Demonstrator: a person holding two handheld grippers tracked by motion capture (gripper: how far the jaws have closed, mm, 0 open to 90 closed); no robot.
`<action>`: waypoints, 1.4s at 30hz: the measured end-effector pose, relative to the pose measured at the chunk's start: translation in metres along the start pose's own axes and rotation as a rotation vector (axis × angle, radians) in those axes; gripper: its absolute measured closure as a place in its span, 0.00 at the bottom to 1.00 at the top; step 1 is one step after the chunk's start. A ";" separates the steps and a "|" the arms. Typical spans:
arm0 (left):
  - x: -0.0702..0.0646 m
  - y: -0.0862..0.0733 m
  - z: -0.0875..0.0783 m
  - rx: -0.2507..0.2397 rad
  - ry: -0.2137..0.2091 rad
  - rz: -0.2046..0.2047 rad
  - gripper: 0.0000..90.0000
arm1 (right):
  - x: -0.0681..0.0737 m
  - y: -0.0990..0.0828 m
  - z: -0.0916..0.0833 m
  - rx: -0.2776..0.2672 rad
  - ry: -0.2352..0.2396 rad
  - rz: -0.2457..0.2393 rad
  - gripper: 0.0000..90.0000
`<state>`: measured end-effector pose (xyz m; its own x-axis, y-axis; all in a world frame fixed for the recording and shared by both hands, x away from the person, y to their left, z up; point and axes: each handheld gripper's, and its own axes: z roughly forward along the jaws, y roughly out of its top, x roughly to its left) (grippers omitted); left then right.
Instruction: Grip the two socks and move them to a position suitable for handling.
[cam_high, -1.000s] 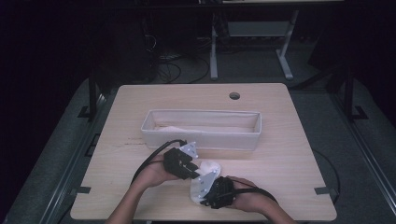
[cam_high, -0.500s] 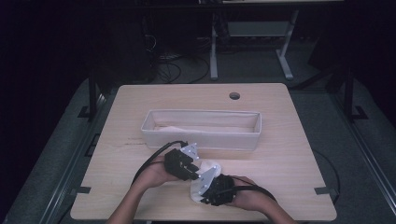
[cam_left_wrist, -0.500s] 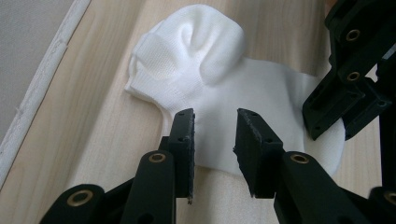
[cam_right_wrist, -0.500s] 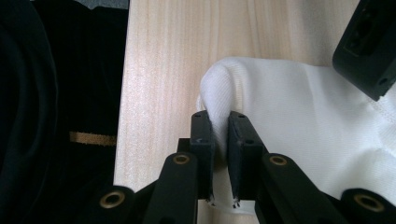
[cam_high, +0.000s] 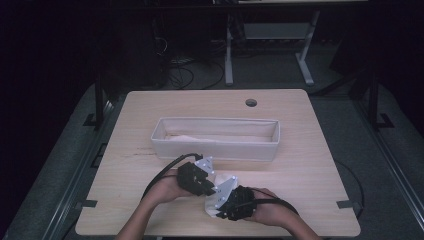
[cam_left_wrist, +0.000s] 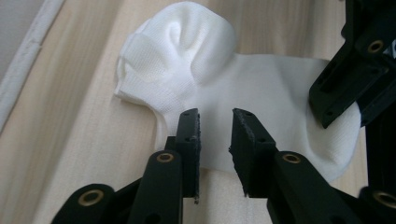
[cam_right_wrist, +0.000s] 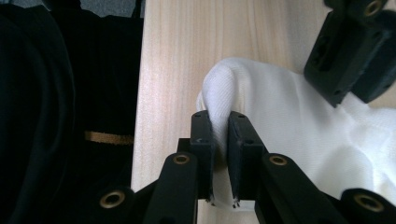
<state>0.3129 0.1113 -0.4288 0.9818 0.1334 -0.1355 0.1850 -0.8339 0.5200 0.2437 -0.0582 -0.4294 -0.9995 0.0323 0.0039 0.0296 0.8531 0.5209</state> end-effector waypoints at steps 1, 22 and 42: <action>-0.001 0.000 0.001 0.001 -0.002 0.003 0.83 | 0.000 0.000 -0.001 0.000 0.001 0.005 0.90; -0.018 0.004 0.017 0.021 -0.082 0.039 0.94 | 0.006 0.003 -0.018 -0.045 0.006 0.004 0.90; -0.015 0.001 -0.003 -0.006 -0.043 0.030 0.91 | 0.015 0.000 -0.021 -0.049 0.019 0.028 0.91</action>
<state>0.2988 0.1104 -0.4239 0.9841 0.0845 -0.1560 0.1555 -0.8340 0.5294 0.2281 -0.0683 -0.4116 -0.9984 0.0455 0.0346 0.0571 0.8253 0.5617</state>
